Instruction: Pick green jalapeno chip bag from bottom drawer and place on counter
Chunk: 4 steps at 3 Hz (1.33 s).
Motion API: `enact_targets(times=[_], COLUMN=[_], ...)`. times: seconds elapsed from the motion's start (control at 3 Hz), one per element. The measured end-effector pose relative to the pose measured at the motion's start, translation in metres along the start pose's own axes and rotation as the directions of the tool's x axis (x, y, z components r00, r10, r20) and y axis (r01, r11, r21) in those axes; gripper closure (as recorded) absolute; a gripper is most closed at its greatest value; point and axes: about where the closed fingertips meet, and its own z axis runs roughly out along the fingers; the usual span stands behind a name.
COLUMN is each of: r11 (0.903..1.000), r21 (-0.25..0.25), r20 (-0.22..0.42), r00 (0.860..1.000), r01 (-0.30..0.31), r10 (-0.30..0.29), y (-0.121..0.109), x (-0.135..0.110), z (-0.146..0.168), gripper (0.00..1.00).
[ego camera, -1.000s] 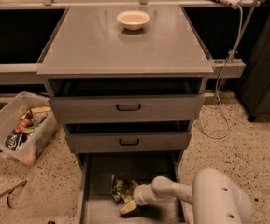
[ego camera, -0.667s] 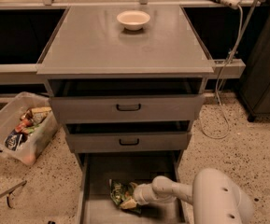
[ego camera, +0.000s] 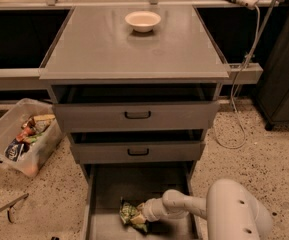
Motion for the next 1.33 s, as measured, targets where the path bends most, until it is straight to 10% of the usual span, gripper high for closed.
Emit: enact_targets(times=[0.33, 0.67, 1.0, 1.33], r11=[0.9996, 0.9941, 0.9748, 0.9564], r21=[-0.013, -0.007, -0.022, -0.027], r20=[0.015, 0.094, 0.158, 0.146], r00=[1.0, 0.99, 0.963, 0.948], r01=[0.023, 0.109, 0.222, 0.291], r10=[-0.023, -0.107, -0.216, -0.284], y=[0.012, 0.036, 0.085, 0.102], x=[-0.023, -0.107, -0.194, -0.218], z=[-0.02, -0.078, -0.131, -0.15], gripper=[1.0, 1.0, 1.0, 1.0])
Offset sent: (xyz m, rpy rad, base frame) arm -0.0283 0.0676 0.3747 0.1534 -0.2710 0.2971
